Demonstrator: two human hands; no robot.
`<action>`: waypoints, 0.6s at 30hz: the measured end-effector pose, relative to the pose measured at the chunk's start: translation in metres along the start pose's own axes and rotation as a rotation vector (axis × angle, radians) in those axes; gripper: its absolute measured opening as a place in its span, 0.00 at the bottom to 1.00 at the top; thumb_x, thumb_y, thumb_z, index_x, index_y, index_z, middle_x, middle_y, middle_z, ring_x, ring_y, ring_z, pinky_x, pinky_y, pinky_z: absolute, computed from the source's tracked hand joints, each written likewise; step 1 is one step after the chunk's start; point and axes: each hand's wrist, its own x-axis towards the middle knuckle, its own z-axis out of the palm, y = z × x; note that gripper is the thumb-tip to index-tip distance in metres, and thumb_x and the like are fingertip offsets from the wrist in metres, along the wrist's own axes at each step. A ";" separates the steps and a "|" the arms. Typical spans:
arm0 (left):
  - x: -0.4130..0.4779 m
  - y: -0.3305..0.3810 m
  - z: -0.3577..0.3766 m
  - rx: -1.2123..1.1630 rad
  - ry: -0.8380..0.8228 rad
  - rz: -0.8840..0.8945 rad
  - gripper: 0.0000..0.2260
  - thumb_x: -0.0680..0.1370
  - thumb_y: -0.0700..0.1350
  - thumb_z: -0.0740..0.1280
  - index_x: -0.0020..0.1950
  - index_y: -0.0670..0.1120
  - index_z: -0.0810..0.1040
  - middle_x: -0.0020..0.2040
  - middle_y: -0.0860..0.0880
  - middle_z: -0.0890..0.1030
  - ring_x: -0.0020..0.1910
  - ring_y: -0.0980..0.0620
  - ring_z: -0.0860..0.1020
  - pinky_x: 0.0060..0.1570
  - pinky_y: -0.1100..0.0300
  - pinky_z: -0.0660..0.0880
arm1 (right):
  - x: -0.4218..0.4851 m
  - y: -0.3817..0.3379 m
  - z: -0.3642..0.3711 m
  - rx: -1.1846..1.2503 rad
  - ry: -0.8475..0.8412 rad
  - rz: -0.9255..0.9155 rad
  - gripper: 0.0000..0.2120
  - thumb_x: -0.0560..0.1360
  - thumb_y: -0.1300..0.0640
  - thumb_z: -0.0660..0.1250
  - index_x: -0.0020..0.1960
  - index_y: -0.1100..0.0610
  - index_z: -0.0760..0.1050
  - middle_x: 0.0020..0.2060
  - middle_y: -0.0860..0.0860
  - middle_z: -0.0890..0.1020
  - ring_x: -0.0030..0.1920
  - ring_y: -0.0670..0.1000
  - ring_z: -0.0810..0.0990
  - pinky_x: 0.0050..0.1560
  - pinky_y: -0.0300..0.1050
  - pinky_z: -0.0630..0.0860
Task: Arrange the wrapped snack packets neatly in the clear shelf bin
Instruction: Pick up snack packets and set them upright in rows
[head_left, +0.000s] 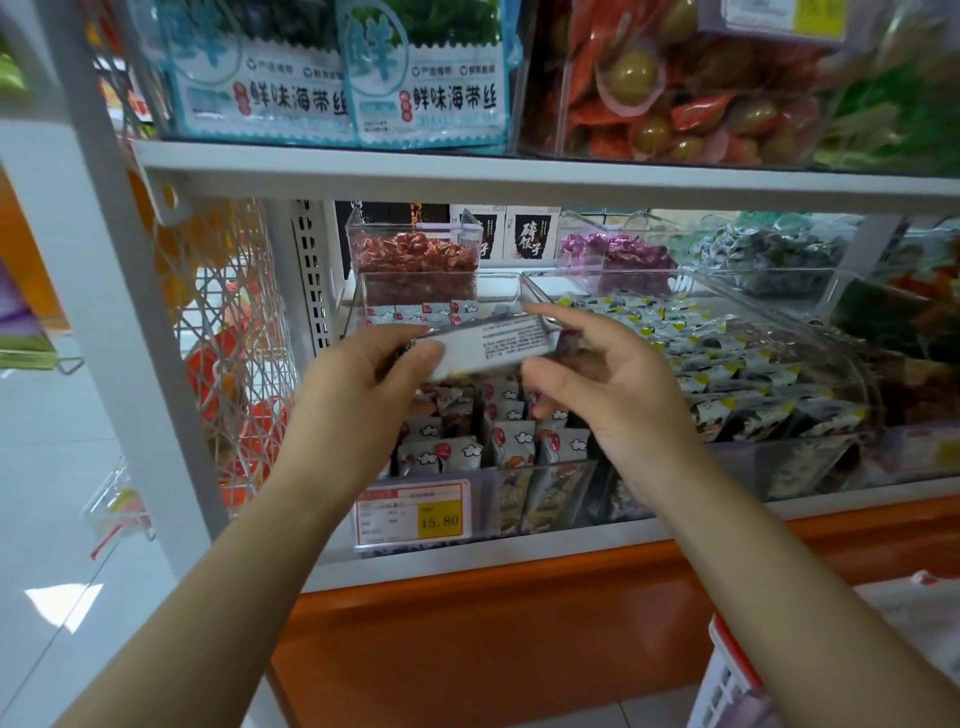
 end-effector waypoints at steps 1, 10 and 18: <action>0.000 -0.002 0.001 0.083 0.007 0.033 0.11 0.78 0.51 0.60 0.57 0.52 0.78 0.49 0.51 0.82 0.45 0.54 0.80 0.45 0.54 0.79 | 0.002 0.000 0.001 -0.047 0.055 -0.015 0.12 0.72 0.61 0.70 0.53 0.48 0.78 0.41 0.45 0.83 0.38 0.44 0.81 0.35 0.41 0.80; -0.004 -0.030 -0.006 1.108 -0.389 0.138 0.26 0.78 0.59 0.39 0.76 0.55 0.53 0.77 0.55 0.50 0.75 0.53 0.37 0.69 0.39 0.36 | 0.023 -0.003 -0.002 -0.516 0.049 -0.130 0.03 0.74 0.56 0.68 0.47 0.54 0.79 0.38 0.44 0.78 0.39 0.41 0.76 0.41 0.31 0.70; -0.003 -0.030 -0.006 1.075 -0.383 0.114 0.26 0.78 0.60 0.42 0.75 0.54 0.55 0.77 0.55 0.53 0.76 0.55 0.42 0.70 0.40 0.39 | 0.026 0.014 0.042 -0.917 -0.194 -0.188 0.14 0.72 0.51 0.70 0.56 0.55 0.78 0.50 0.51 0.80 0.52 0.50 0.74 0.48 0.41 0.66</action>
